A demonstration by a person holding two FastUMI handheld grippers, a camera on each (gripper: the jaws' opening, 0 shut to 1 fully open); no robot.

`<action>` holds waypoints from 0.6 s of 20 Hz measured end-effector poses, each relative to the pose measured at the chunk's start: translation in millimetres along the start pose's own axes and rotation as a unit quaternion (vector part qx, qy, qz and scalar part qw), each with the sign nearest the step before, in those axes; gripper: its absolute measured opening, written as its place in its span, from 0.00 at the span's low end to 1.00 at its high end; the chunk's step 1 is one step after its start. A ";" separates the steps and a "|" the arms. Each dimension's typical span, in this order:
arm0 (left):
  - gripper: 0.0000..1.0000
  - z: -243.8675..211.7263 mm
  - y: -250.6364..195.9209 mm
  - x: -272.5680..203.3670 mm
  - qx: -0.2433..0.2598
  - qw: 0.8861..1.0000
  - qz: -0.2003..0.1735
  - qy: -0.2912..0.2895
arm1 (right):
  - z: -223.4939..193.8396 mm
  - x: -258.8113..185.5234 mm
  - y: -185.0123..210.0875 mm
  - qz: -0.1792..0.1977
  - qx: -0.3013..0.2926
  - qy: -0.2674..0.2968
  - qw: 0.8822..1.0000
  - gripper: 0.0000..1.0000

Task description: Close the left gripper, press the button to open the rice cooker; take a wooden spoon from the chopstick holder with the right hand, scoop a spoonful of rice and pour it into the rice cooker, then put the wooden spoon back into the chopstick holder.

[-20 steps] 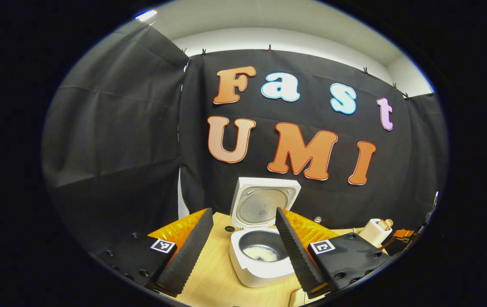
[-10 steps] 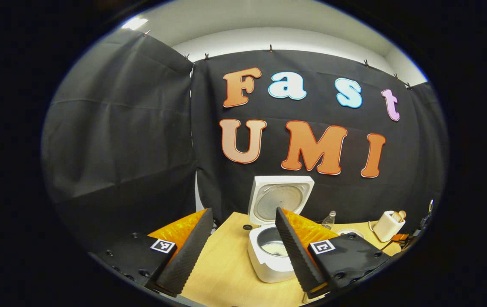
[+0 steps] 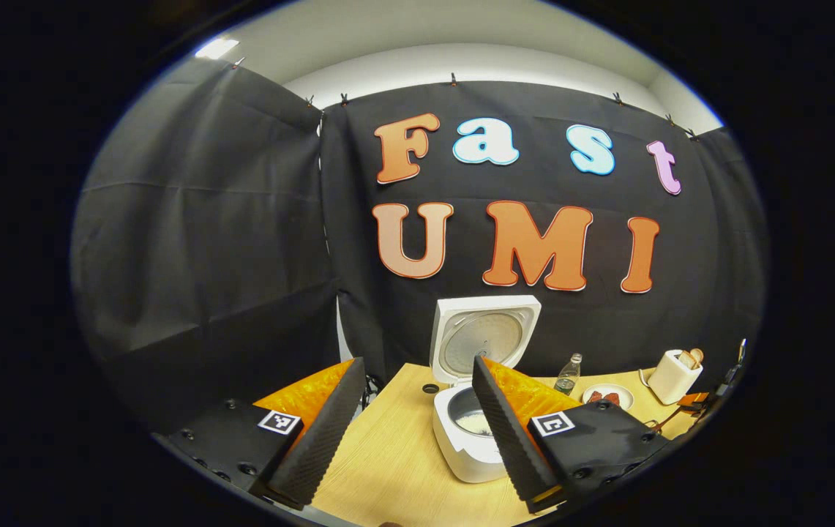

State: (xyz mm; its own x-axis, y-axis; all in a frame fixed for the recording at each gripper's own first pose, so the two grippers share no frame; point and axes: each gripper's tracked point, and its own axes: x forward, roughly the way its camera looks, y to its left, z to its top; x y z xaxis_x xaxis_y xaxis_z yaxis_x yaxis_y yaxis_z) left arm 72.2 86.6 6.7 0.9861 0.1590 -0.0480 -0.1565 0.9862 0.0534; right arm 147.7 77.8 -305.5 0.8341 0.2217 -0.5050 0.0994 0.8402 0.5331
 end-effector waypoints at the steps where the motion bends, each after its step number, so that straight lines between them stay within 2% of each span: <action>1: 1.00 0.9 -3.2 3.0 -0.001 1.000 -0.005 -0.002 | 0.5 -2.9 -2.7 -0.008 -0.011 -0.002 1.000 0.46; 3: 0.99 2.3 -13.2 9.9 -0.005 1.000 -0.021 -0.002 | 6.2 -8.7 -7.3 -0.021 -0.040 -0.012 0.999 0.83; 5: 0.99 6.3 -17.8 18.8 -0.008 0.999 -0.031 -0.004 | 15.7 -14.6 -9.6 -0.033 -0.068 -0.023 0.997 0.93; 9: 1.00 19.6 -41.5 47.7 -0.022 0.997 -0.068 0.000 | 59.7 -43.5 7.7 -0.059 -0.121 -0.087 0.987 0.95; 12: 1.00 44.3 -60.0 76.8 -0.035 0.995 -0.088 -0.003 | 77.4 -67.4 36.1 -0.046 -0.139 -0.106 0.983 0.94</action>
State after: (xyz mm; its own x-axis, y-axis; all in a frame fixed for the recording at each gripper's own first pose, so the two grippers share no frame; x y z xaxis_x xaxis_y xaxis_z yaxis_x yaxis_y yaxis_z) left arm 159.8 37.7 44.0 0.9989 -0.0168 -0.0443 0.0157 0.9996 -0.0246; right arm 137.1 55.0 -199.8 0.9260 0.0545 -0.3735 0.0524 0.9614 0.2702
